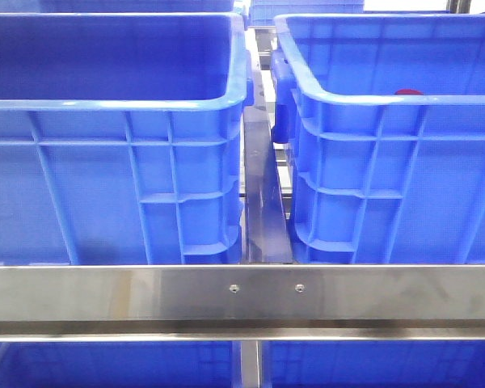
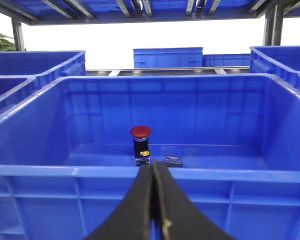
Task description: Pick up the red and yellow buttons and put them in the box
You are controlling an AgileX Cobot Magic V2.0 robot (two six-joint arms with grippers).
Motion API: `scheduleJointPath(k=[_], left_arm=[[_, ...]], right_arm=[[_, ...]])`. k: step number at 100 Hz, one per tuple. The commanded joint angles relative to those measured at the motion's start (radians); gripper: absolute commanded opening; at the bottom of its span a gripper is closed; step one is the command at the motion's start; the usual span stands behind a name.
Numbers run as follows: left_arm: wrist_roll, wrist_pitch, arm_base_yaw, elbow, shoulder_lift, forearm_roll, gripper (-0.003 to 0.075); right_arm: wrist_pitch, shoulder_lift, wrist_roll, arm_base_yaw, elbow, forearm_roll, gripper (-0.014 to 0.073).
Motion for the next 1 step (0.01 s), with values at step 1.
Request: scheduleJointPath(k=[1], left_arm=[[-0.007, -0.087, -0.004, 0.051, -0.035, -0.009, -0.0019]], right_arm=[[-0.088, -0.026, 0.0, -0.001, -0.019, -0.002, -0.0068]])
